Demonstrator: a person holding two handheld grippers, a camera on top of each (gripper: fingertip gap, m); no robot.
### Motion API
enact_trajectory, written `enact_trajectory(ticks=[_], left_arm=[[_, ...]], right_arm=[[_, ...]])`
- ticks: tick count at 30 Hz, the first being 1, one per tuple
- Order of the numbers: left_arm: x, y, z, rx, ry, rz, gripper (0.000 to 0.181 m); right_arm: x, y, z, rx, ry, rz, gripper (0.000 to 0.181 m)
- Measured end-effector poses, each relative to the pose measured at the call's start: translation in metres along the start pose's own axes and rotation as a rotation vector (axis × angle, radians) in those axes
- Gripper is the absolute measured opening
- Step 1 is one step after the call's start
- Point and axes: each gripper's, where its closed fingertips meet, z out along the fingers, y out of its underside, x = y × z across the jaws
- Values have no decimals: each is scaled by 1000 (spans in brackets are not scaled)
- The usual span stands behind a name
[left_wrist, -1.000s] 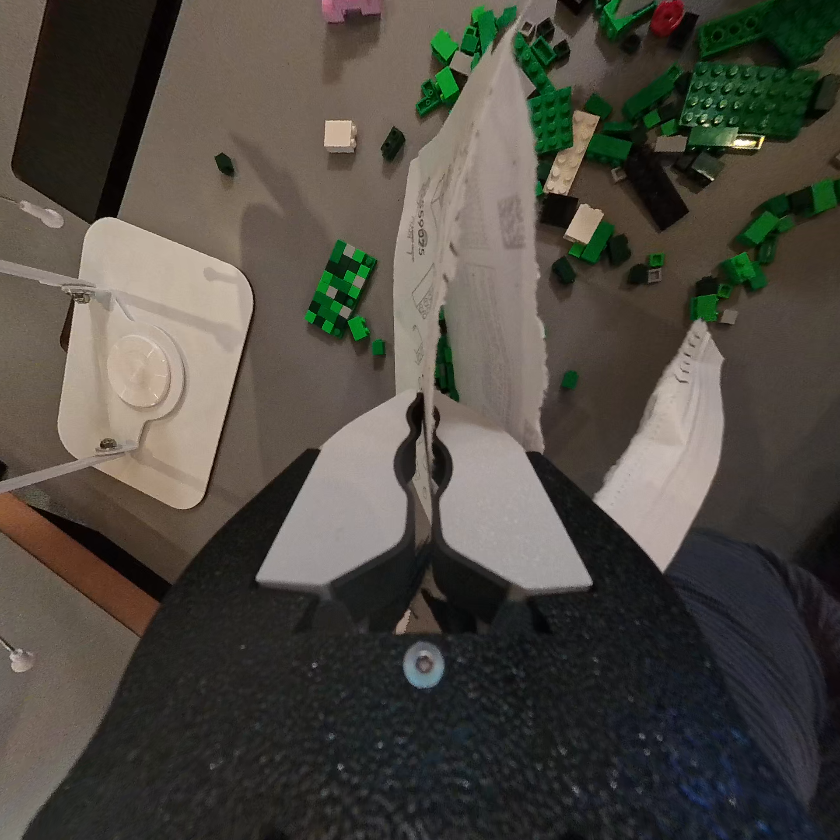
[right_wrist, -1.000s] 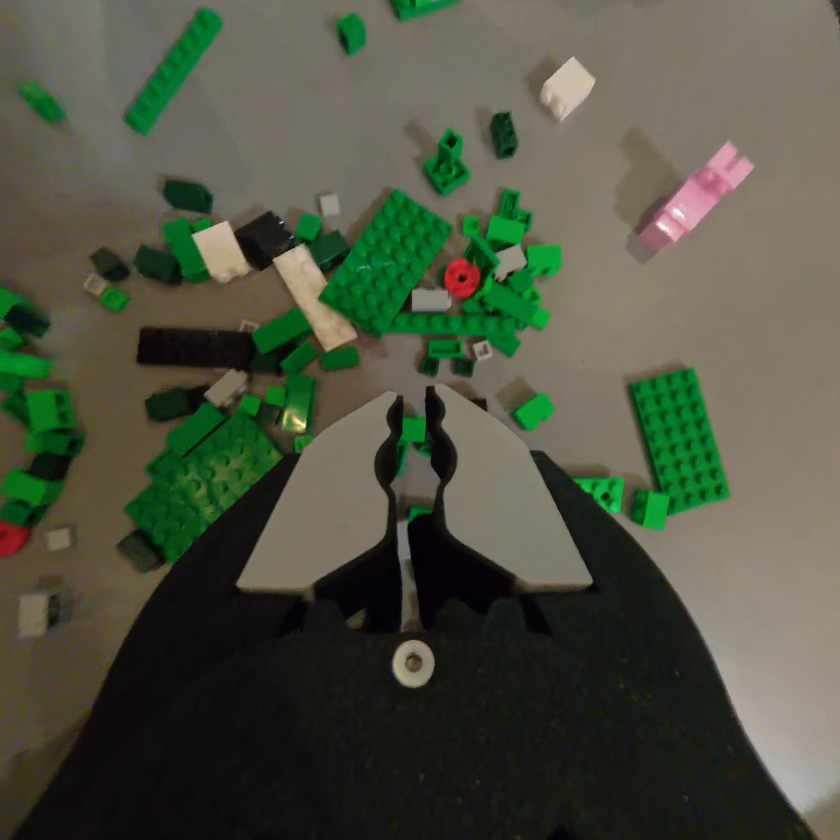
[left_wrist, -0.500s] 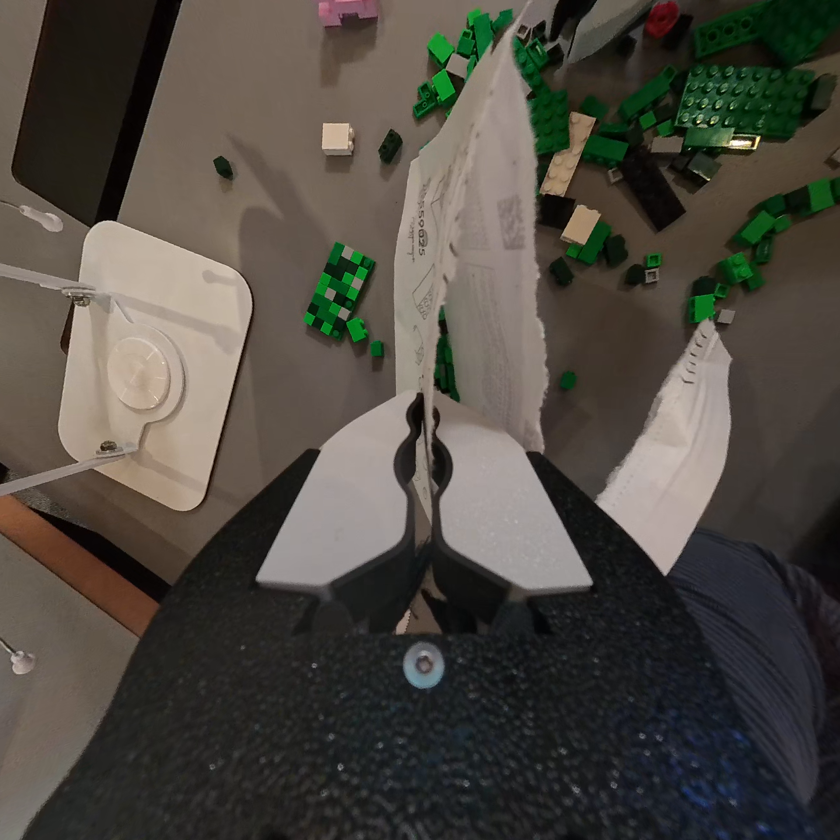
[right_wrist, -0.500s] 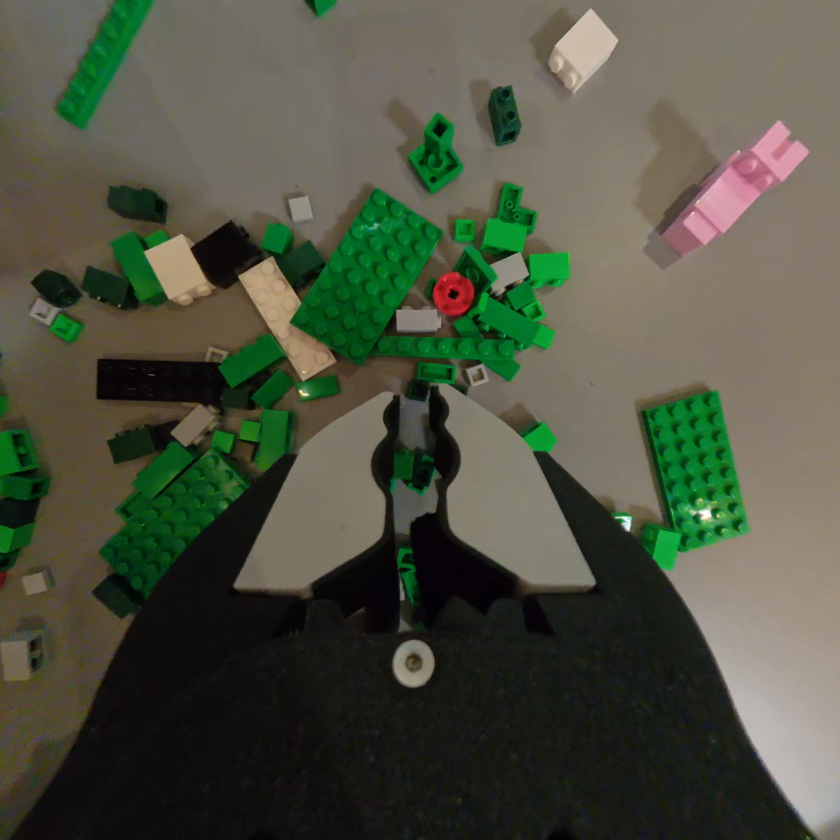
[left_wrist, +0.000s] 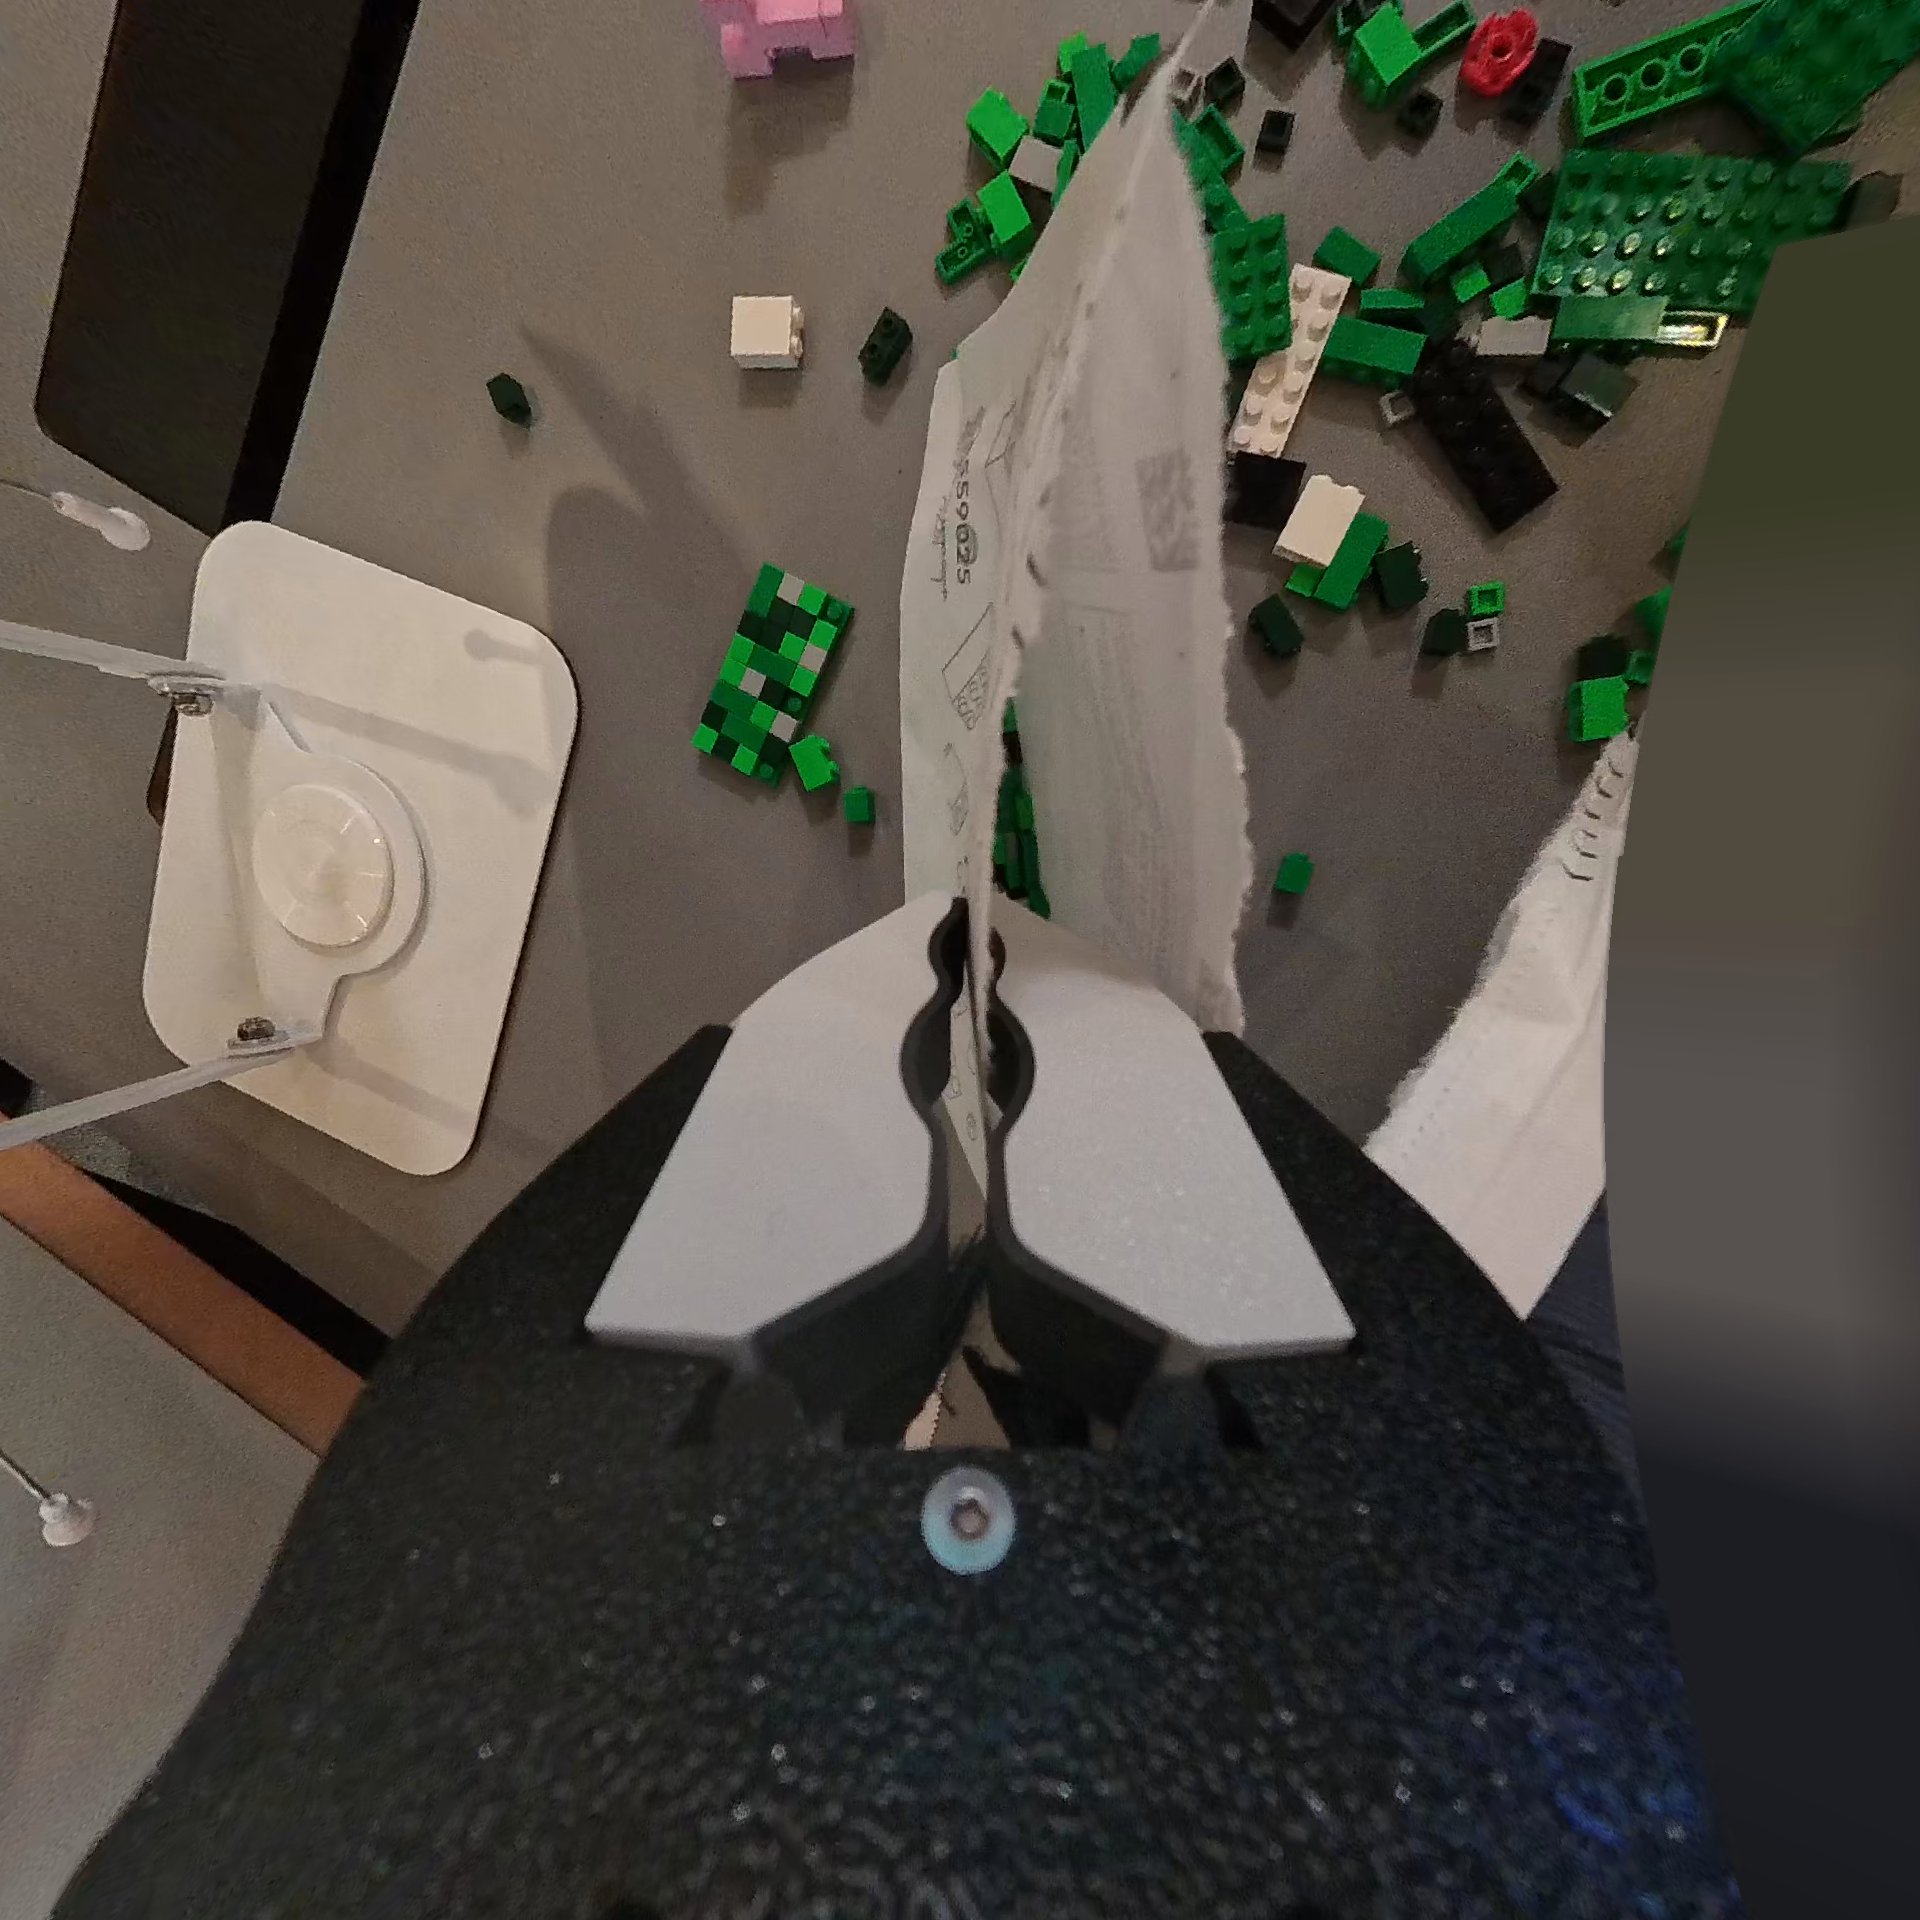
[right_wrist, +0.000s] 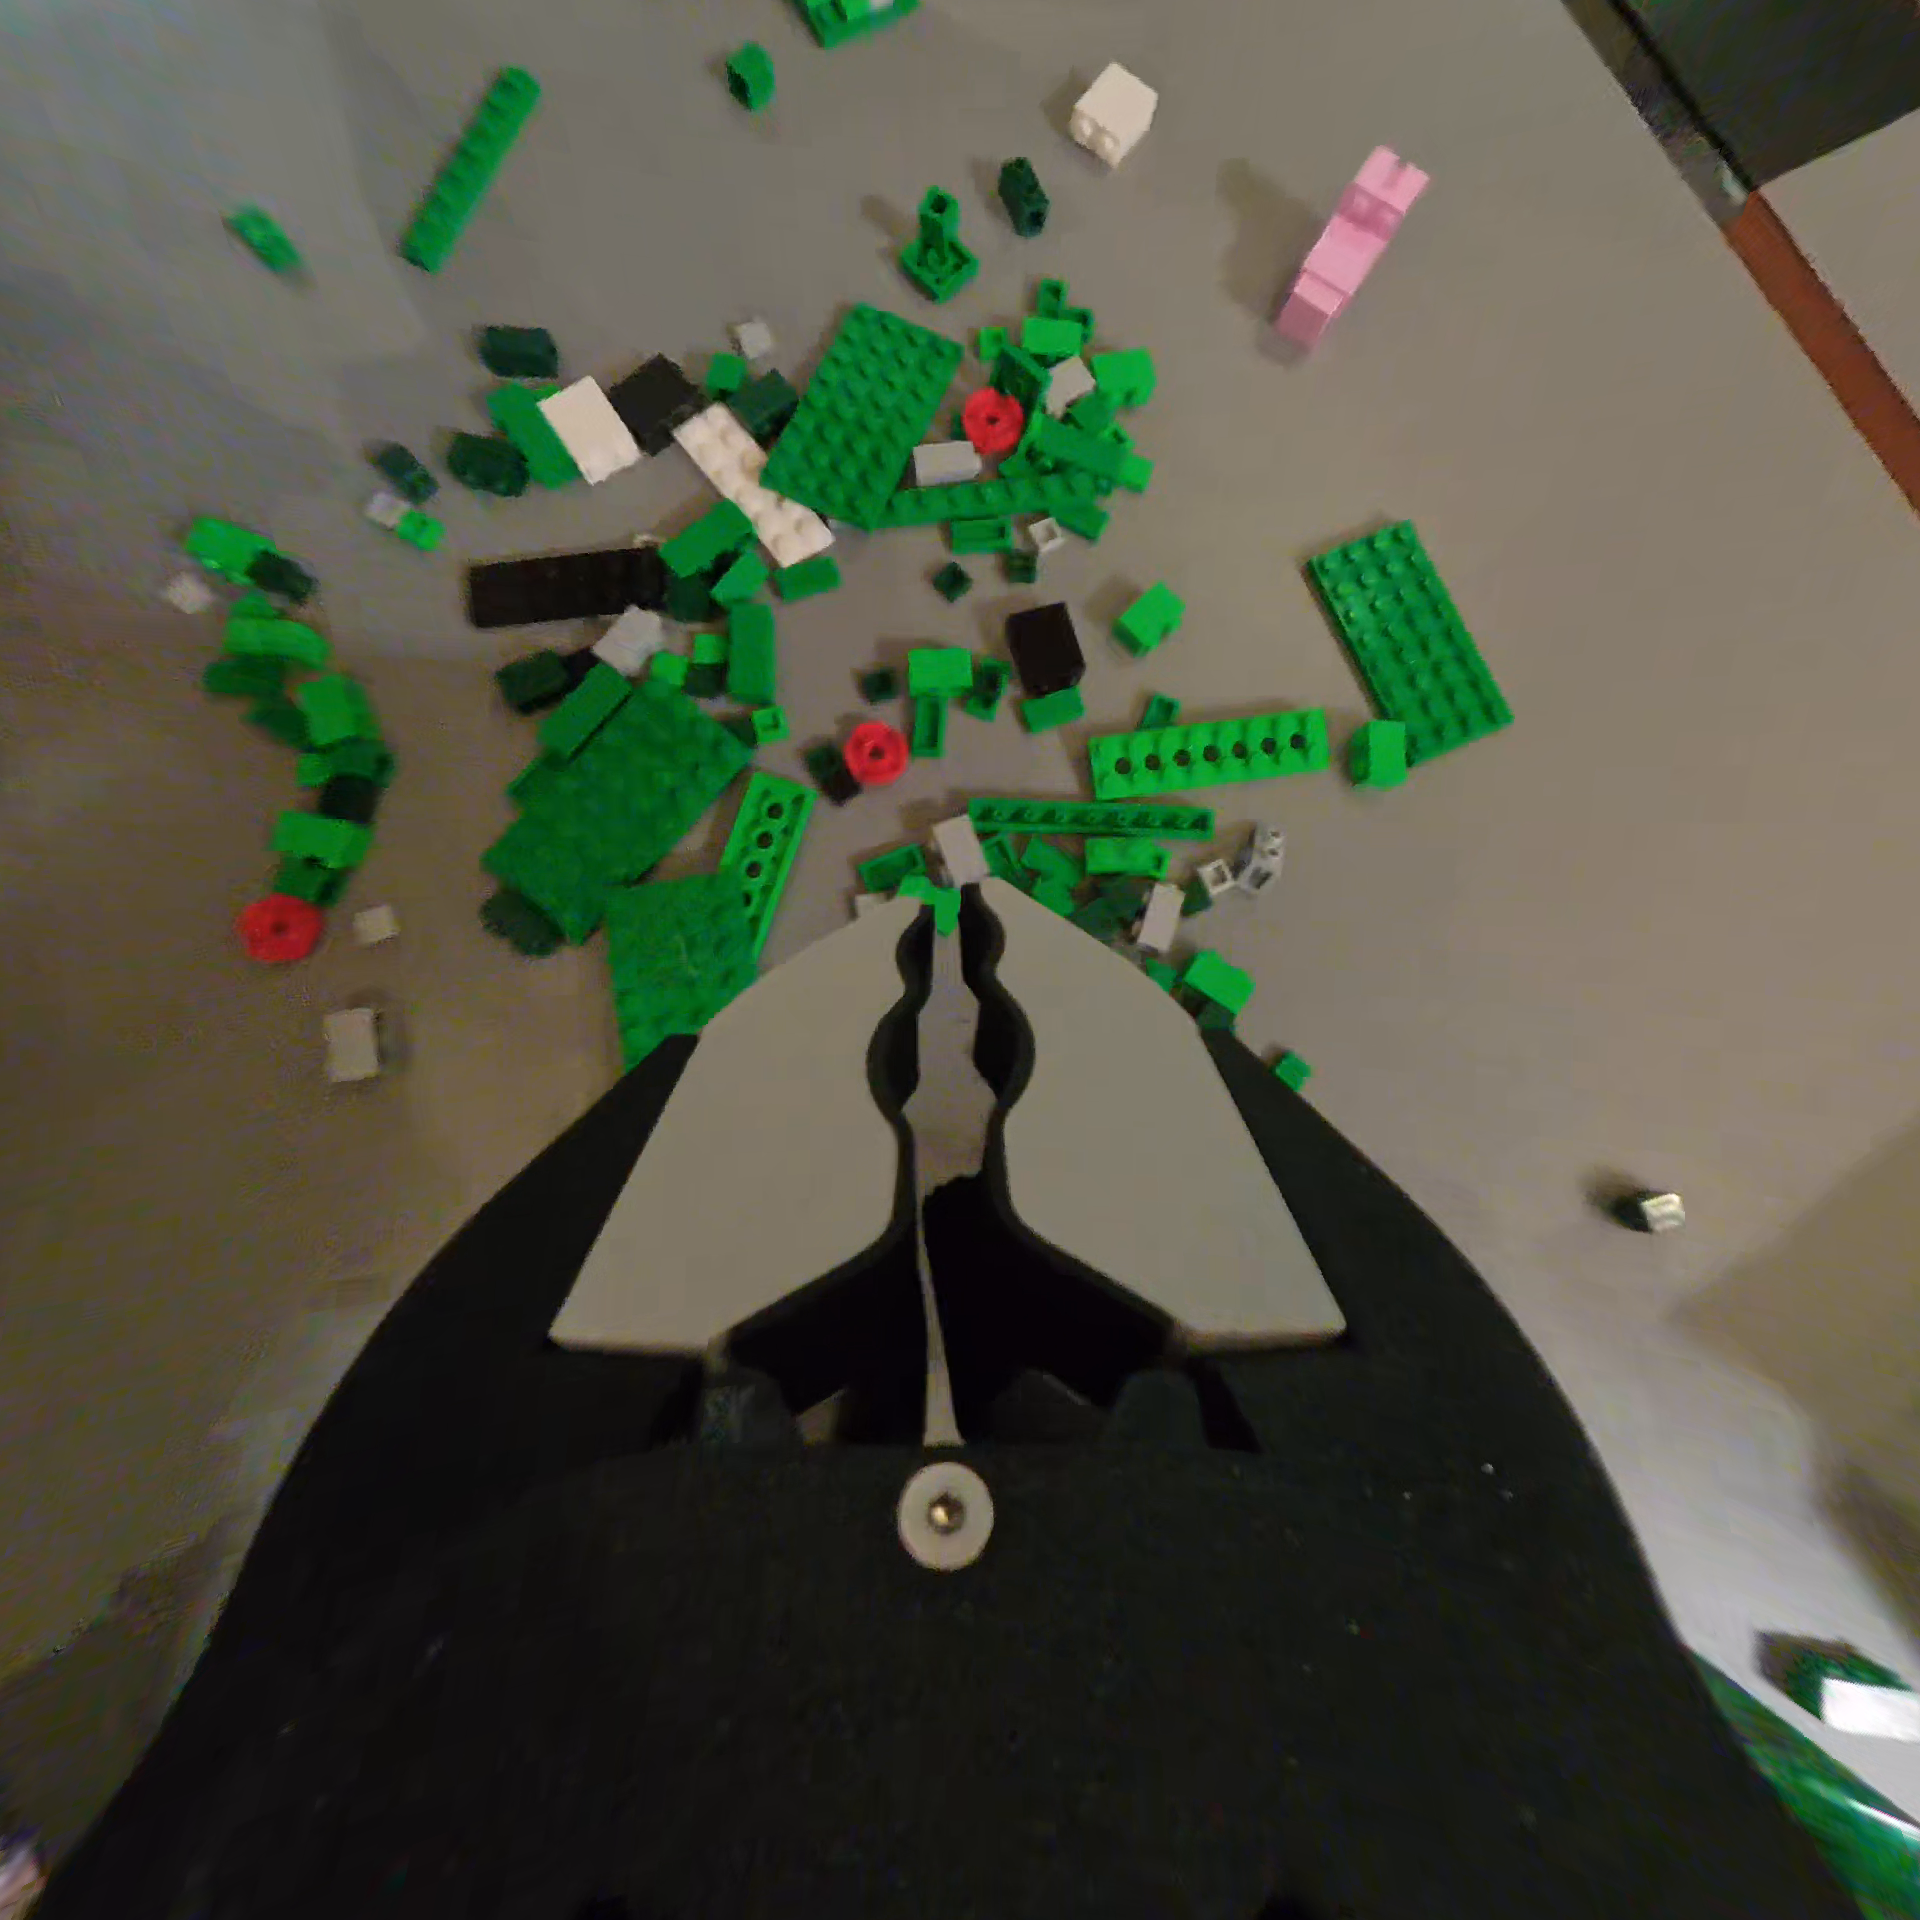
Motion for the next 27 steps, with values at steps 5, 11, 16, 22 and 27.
enact_trajectory(ticks=[5, 11, 16, 22, 27], left_arm=[[5, -4, 0, -8, -7, 29, 0], [6, -3, -1, -16, -16, 34, 0], [6, -4, -3, -4, -21, 39, 0], [6, -5, -4, 5, -16, 41, 0], [5, -3, -4, 6, -14, 34, 0]], right_arm=[[-17, -15, 34, 35, -53, -70, 11], [-12, -35, 90, -43, -103, -141, 13], [-6, -37, 107, -59, -136, -91, 14], [-2, -39, 111, -74, -119, -110, 14], [-3, -39, 112, -82, -133, -107, 9]])
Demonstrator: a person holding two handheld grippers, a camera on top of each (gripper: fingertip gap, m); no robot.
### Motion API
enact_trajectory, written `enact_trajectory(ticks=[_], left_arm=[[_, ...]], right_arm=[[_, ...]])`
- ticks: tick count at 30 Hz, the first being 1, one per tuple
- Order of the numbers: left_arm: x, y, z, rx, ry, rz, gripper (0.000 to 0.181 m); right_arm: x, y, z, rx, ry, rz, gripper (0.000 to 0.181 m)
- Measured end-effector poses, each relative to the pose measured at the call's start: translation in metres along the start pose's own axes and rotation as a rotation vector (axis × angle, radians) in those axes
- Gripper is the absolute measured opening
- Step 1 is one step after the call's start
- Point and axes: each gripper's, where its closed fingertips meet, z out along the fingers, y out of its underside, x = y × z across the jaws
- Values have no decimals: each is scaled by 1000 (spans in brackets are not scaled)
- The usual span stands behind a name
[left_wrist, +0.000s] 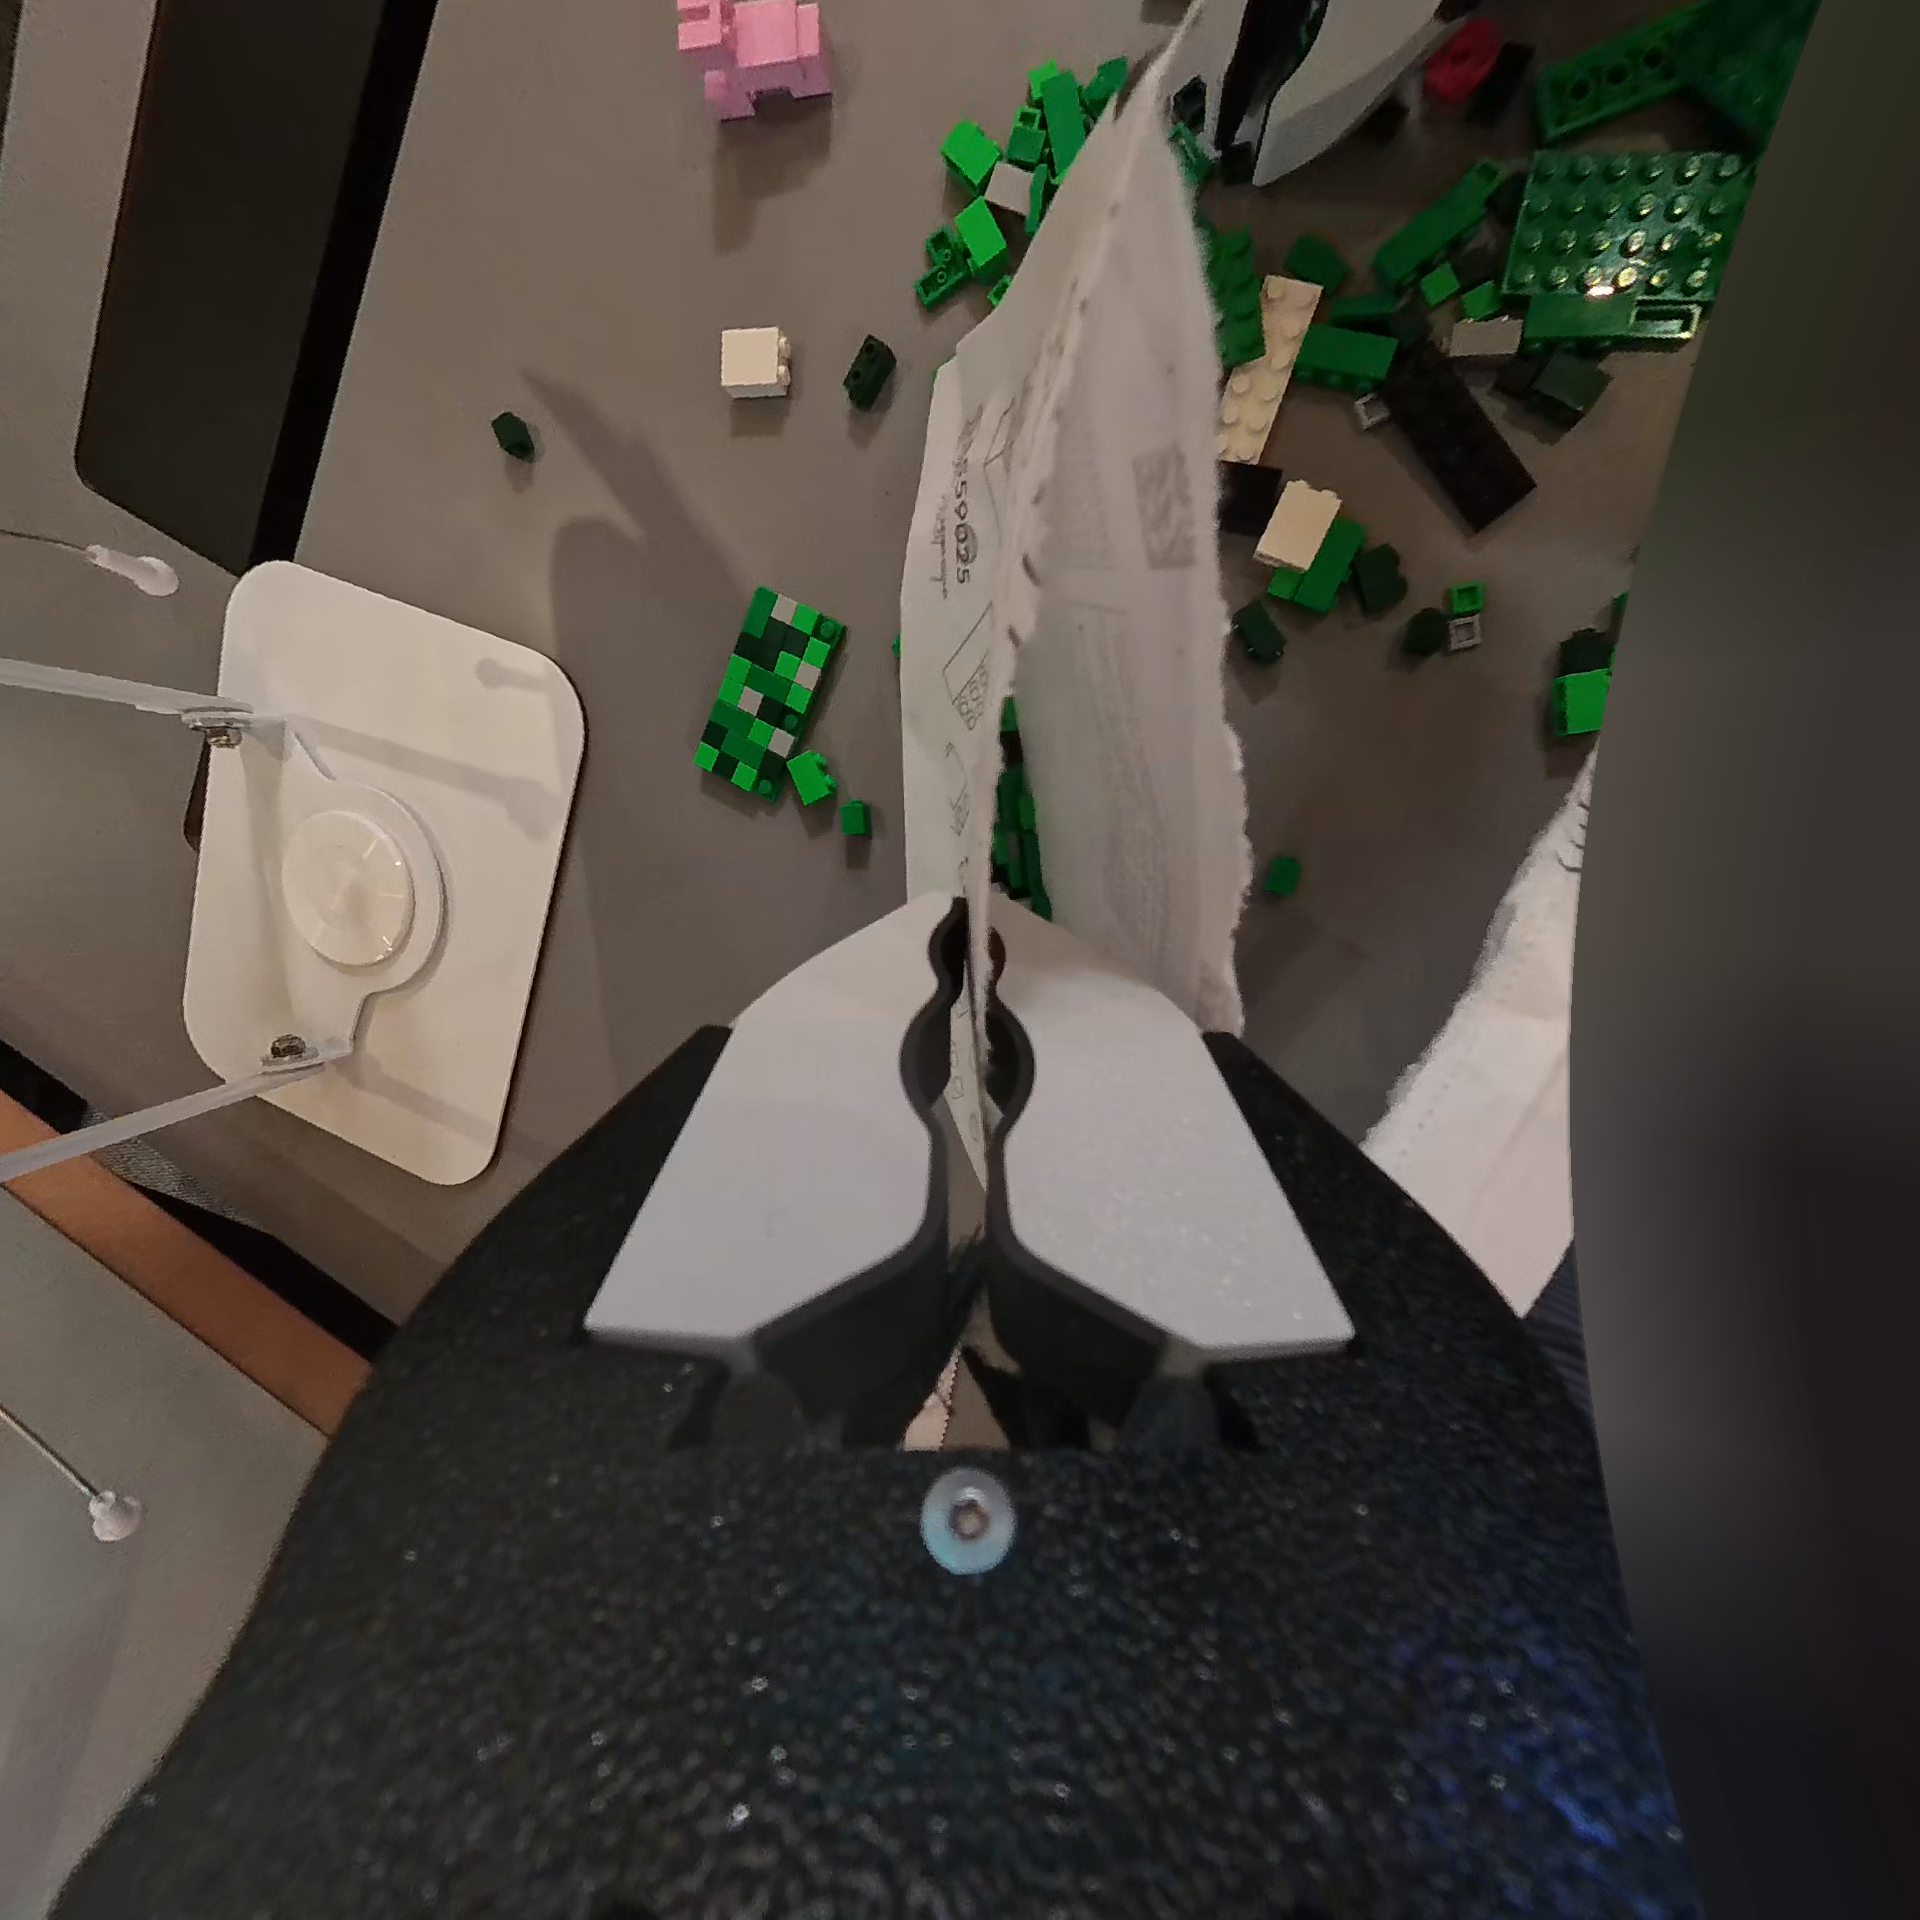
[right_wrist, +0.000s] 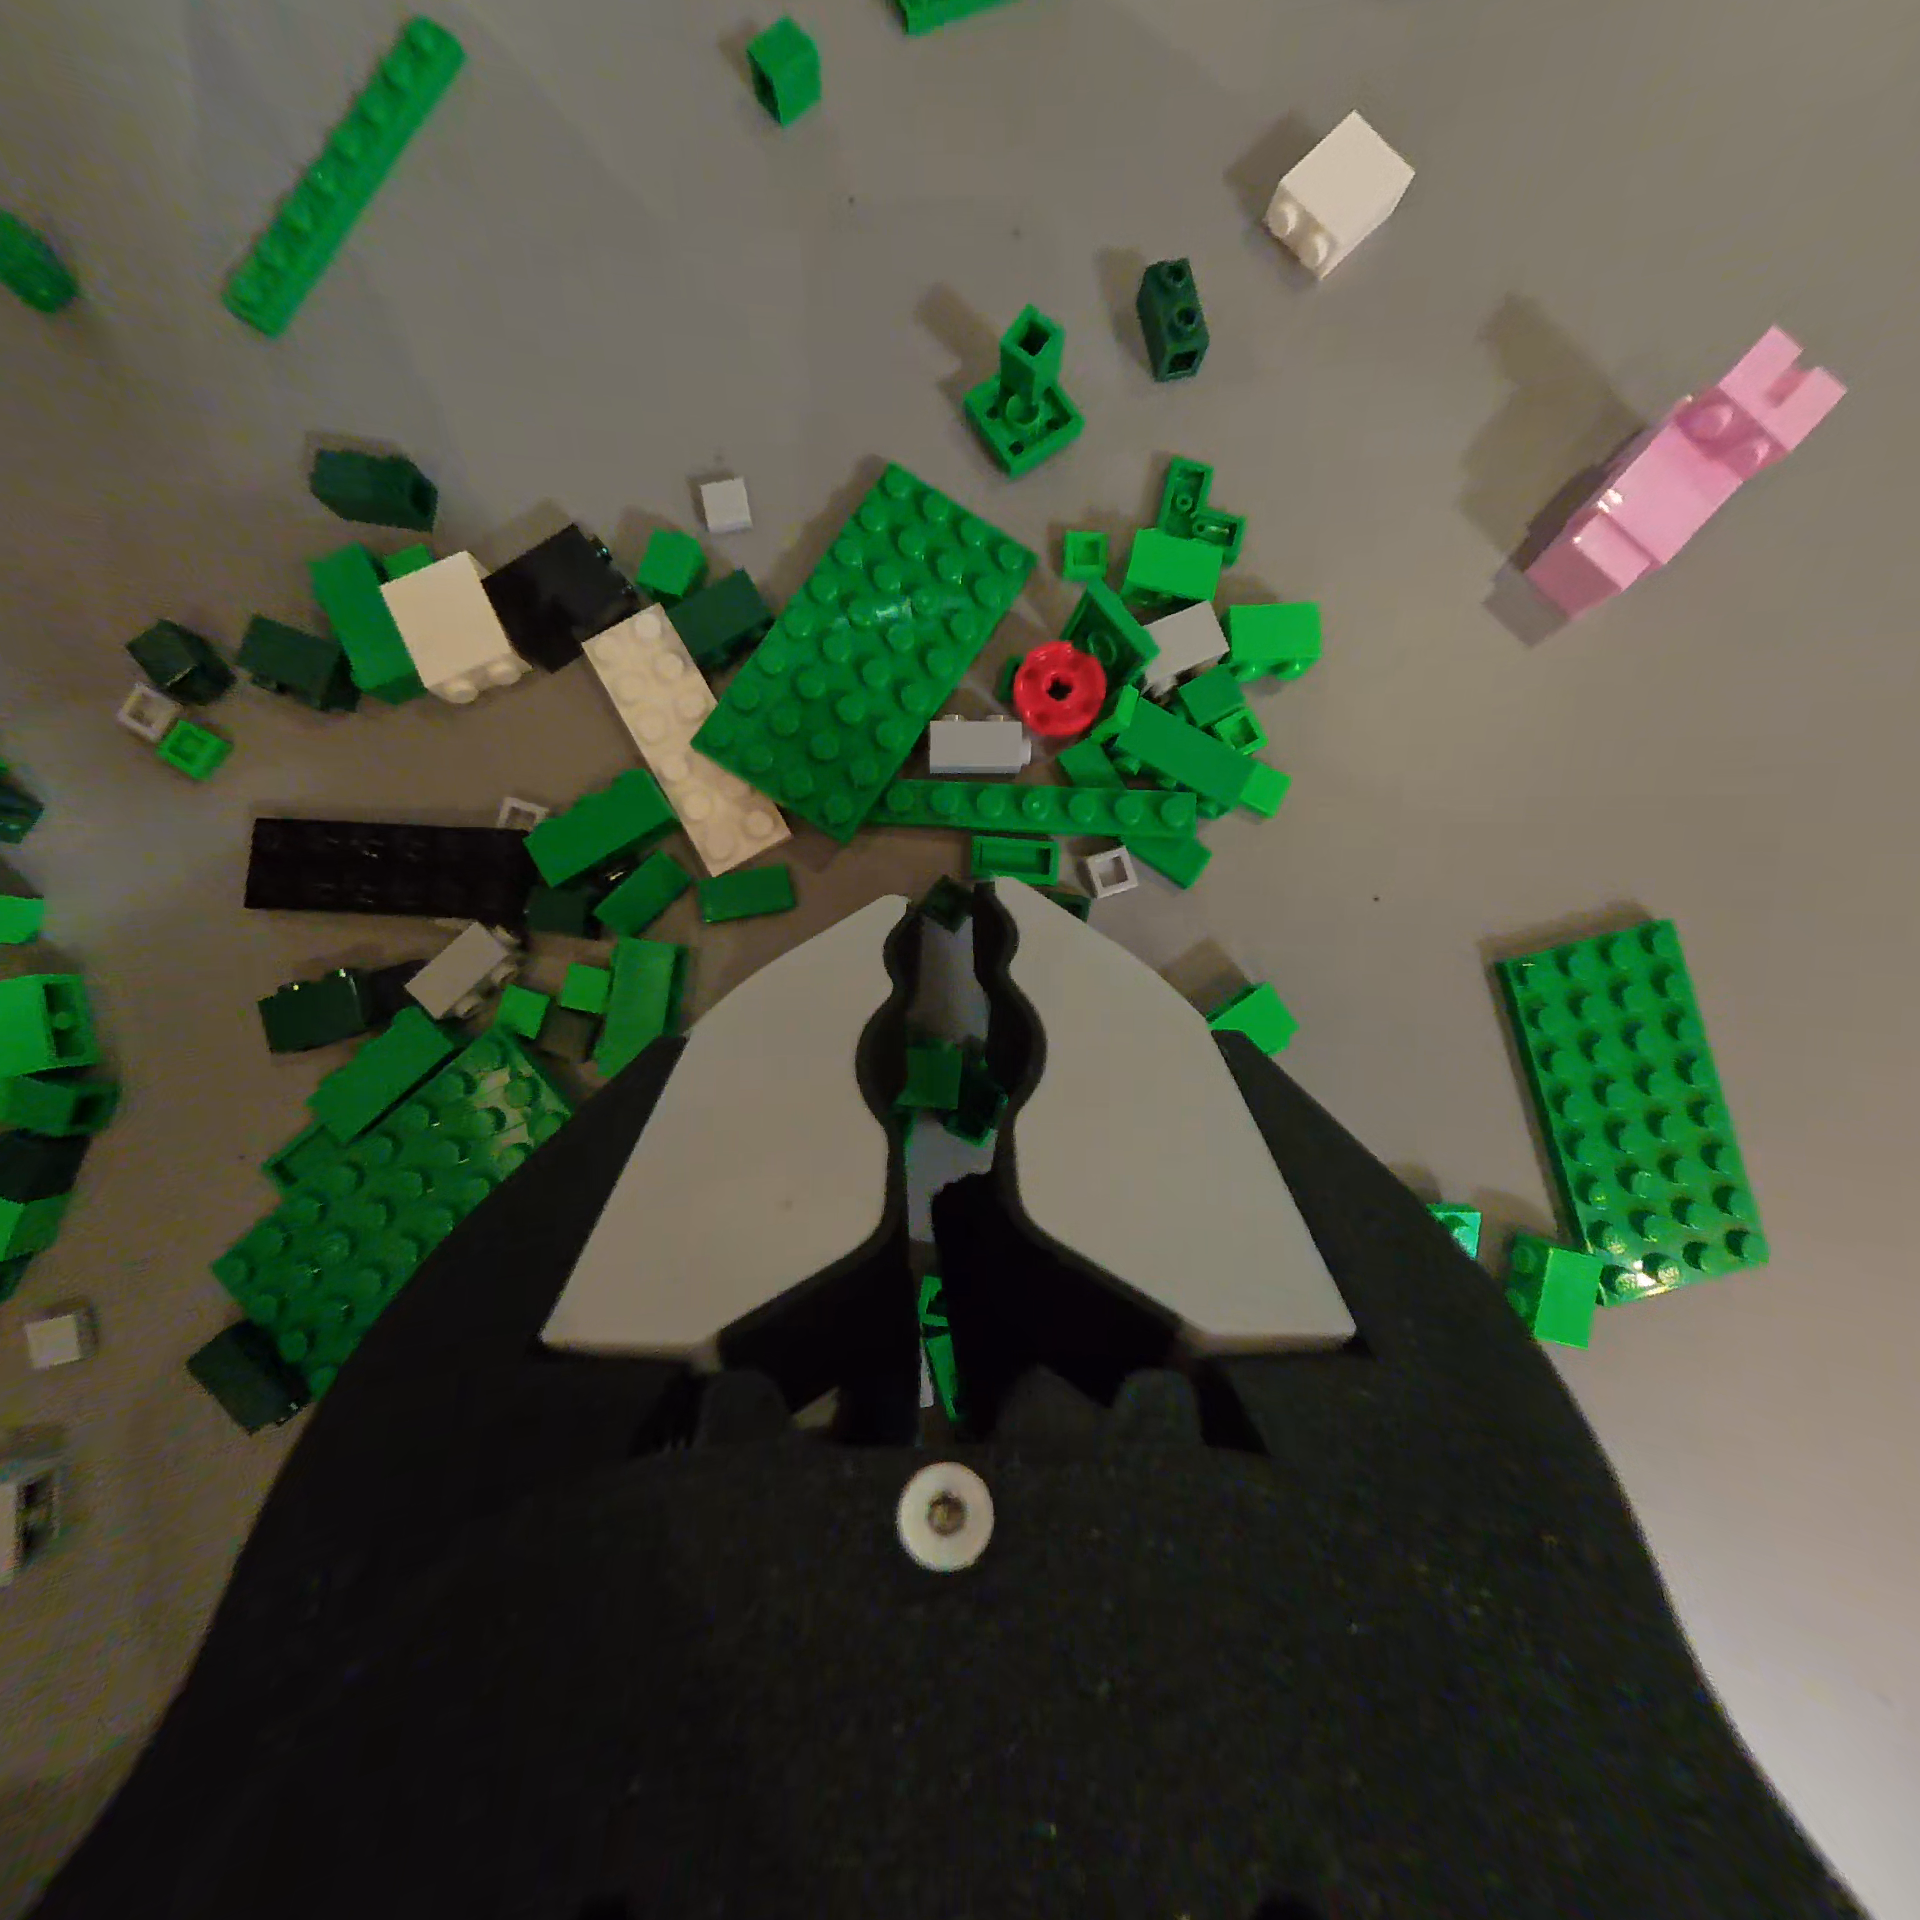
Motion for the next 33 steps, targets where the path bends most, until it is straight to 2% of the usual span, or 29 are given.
enact_trajectory(ticks=[5, 6, 12, 20, 28, 30, 33], left_arm=[[1, -1, -1, 6, -1, 7, 0], [1, -1, -1, 5, -1, 8, 0], [1, -2, 0, 2, 1, 9, 0], [5, -5, -1, 5, 3, 33, 0], [4, -5, -1, 6, 4, 31, 0], [4, -4, -1, 4, 4, 28, 0], [4, -3, 0, 0, 6, 28, 0]], right_arm=[[0, 1, -2, 22, 9, -4, 8], [1, 1, -4, 28, 20, -9, 2], [-4, 3, -28, 98, 35, 4, 2], [-1, 13, -10, -8, 20, 9, 11], [1, 13, -9, -120, -4, 23, 7], [2, 14, -15, -116, 28, 5, 7], [0, 27, -50, -83, 100, 25, 7]])
